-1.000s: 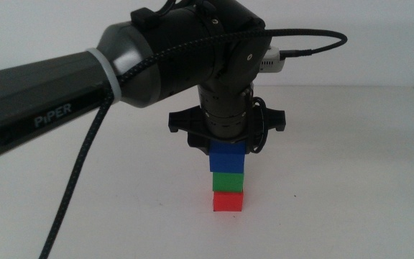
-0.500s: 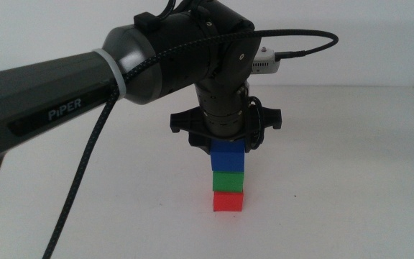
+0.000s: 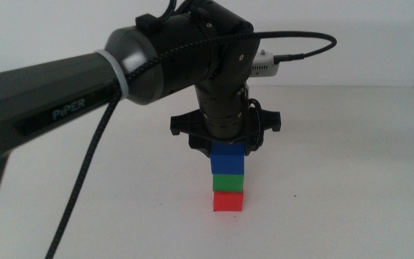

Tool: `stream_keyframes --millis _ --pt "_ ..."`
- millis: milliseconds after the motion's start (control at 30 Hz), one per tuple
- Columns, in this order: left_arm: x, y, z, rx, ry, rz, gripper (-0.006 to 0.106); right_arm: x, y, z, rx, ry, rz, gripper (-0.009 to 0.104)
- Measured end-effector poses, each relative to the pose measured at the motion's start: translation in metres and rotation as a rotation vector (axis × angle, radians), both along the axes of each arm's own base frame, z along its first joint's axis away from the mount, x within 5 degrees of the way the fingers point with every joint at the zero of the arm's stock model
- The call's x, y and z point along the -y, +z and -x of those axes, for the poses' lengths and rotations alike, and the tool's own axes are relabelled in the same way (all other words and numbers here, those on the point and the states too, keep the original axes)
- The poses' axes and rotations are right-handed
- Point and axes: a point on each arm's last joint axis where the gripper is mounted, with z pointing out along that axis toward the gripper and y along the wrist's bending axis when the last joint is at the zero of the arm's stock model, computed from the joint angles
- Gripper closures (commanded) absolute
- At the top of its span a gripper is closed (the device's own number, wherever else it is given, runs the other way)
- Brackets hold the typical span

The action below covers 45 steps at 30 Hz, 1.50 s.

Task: Stack red cubes first, then green, then blue cubes in a specific spot.

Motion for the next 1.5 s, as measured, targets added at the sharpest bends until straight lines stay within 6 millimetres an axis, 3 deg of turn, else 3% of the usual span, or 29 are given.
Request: stream_keyframes --millis 167,233,267,533,967,1500 --pt "0.0021 -0.0057 -0.0009 -0.017 -0.001 -0.003 0.102 0.0 0.0 0.0 0.0 0.0 0.0 0.008" --pt "0.0022 -0.0057 -0.001 -0.015 -0.005 -0.002 0.074 0.0 0.0 0.0 0.0 0.0 0.0 0.008" --pt "0.0024 -0.0056 -0.0011 -0.013 -0.005 -0.001 0.069 0.0 0.0 0.0 0.0 0.0 0.0 0.008" --pt "0.0037 -0.005 -0.0028 0.008 -0.016 0.011 0.05 0.0 0.0 0.0 0.0 0.0 0.0 0.008" --pt "0.0039 -0.0043 -0.0048 0.032 -0.026 0.011 0.039 0.0 0.0 0.0 0.0 0.0 0.0 0.008" --pt "0.0033 -0.0001 -0.0052 0.049 -0.089 -0.012 0.016 0.0 0.0 0.0 0.0 0.0 0.0 0.008"
